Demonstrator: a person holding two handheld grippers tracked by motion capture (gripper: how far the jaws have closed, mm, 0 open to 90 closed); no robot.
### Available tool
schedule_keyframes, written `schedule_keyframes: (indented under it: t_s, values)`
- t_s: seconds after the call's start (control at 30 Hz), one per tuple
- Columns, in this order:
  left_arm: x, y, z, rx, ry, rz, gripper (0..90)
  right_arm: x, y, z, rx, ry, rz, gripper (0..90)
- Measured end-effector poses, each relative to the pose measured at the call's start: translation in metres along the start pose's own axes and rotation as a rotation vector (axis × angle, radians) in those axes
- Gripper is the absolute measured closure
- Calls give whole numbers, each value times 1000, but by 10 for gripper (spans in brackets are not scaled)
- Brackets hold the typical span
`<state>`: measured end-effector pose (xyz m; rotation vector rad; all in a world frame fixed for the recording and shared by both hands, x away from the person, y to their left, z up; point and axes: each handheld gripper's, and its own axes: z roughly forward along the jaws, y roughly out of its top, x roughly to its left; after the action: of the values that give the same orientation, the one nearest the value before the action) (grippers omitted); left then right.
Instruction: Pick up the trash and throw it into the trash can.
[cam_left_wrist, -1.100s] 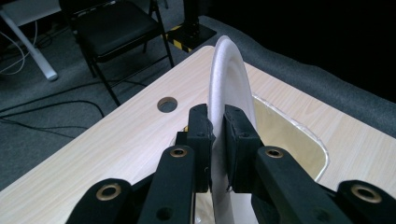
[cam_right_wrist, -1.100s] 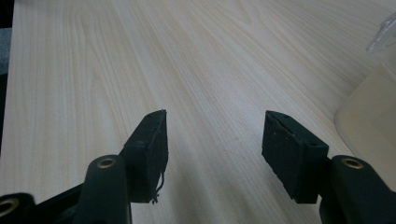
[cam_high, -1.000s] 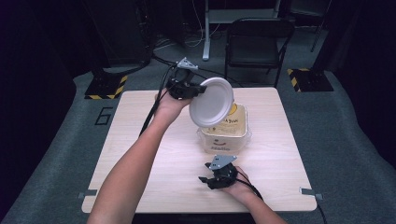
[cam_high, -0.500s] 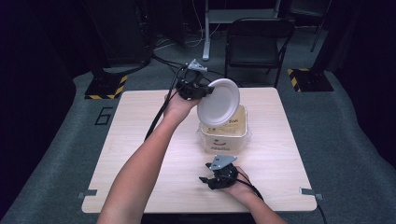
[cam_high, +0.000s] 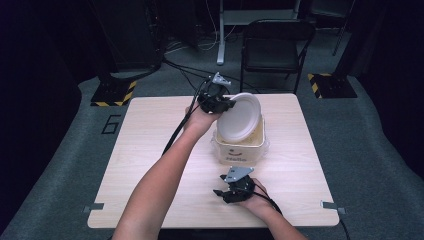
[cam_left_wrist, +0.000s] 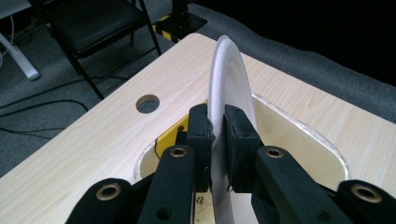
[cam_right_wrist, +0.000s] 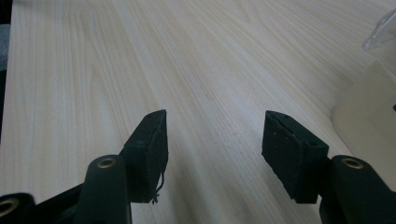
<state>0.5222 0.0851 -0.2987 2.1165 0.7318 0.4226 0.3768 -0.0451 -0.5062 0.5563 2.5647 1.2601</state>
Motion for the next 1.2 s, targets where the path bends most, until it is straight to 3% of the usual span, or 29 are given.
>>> schedule_keyframes:
  t_s: [0.53,0.7,0.83,1.0,1.2]
  values:
    - [-1,-28,21,39,-16,-5,815,1,0,1,9,3,8,397]
    - [-3,-34,27,45,-31,-16,813,-1,0,2,9,2,-15,396]
    - [-3,-37,32,60,-35,-17,813,1,0,2,8,4,3,396]
    - [-3,-36,30,46,-55,-40,749,0,0,3,9,5,-8,396]
    - [2,-39,19,44,-46,-36,712,0,-1,3,15,16,-7,396]
